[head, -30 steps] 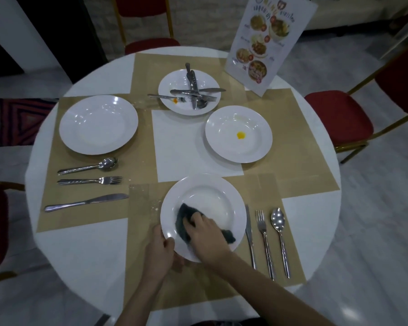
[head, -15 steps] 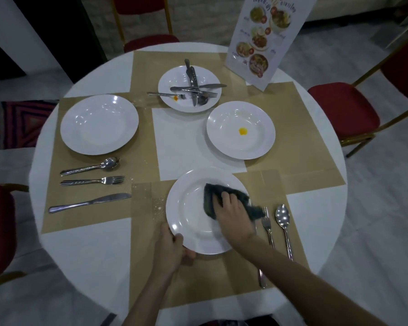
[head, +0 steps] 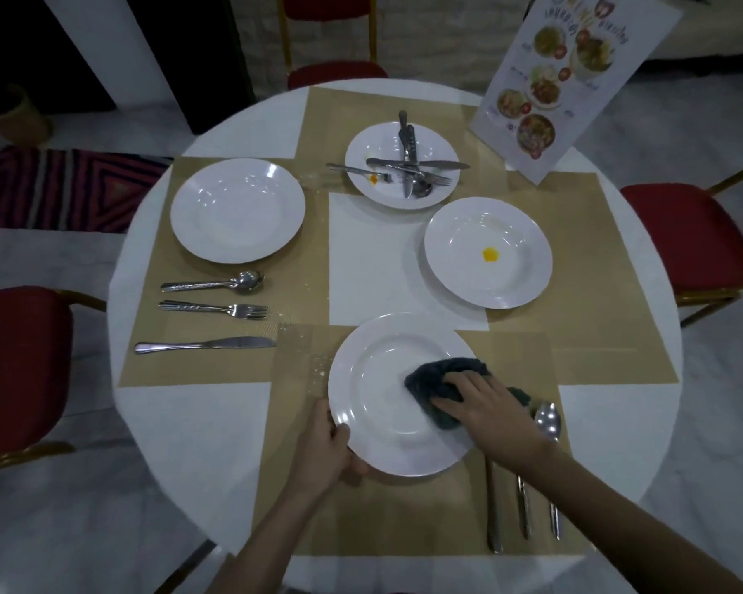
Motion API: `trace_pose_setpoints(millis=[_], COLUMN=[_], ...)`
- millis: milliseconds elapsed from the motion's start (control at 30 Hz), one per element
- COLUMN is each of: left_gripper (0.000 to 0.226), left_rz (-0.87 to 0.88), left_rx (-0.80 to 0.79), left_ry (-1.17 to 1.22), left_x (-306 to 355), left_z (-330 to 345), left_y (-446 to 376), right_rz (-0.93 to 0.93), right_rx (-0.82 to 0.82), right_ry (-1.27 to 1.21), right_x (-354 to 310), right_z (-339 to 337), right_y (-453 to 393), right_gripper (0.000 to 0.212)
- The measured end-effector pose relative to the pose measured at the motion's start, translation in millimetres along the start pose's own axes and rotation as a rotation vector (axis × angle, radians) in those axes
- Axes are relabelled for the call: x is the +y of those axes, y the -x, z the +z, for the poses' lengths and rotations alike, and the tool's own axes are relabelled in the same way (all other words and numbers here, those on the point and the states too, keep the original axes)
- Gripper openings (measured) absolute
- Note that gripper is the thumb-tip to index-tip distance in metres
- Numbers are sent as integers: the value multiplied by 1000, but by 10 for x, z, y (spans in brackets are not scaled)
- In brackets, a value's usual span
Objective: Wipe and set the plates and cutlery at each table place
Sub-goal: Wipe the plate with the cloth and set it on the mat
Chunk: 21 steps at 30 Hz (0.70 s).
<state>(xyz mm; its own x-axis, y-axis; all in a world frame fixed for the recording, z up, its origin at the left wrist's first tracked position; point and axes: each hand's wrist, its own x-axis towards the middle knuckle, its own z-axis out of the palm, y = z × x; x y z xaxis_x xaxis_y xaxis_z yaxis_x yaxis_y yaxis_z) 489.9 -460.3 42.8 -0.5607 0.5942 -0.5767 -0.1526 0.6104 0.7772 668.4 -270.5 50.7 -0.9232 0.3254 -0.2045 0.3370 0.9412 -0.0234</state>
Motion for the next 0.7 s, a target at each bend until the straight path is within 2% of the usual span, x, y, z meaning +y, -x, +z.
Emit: trace_pose_setpoints(millis=[67,133,200,300,400,467,567,633,700], left_gripper=[30,30,31,35,35,29,27,27,28], left_rz=[5,20,15,-6,-20,-6,8,21,18], left_rx=[-14,-9,2,21,34,25,7,-2,-13], left_ry=[15,8,0,-14,-7,4,17,0,-3], left_x=[-7,-3,17,18,0,-35,-53,-62,-60], left_z=[37,60,67,87,85,55,-5,-24,-17], left_y=[-11,3,15,-6,-21,-26,-16,-6,2], right_rz=[95,245,319,238,144,15,-189,-192,-94], right_rx=[15,41,66,91,54,42,43,62,77], right_ry=[7,-92,-206,-328,-334,-310,-146,-37,17], right_x=[-118,-401,-705,-1123,-1179,-983,-505,-172,1], right_z=[11,57,119,121,96,101,137,111,80], right_y=[-147,-355,-542,-664,-581,-405,-107,-4,-54], right_gripper=[53,51,54,60,58,51,38,34,43])
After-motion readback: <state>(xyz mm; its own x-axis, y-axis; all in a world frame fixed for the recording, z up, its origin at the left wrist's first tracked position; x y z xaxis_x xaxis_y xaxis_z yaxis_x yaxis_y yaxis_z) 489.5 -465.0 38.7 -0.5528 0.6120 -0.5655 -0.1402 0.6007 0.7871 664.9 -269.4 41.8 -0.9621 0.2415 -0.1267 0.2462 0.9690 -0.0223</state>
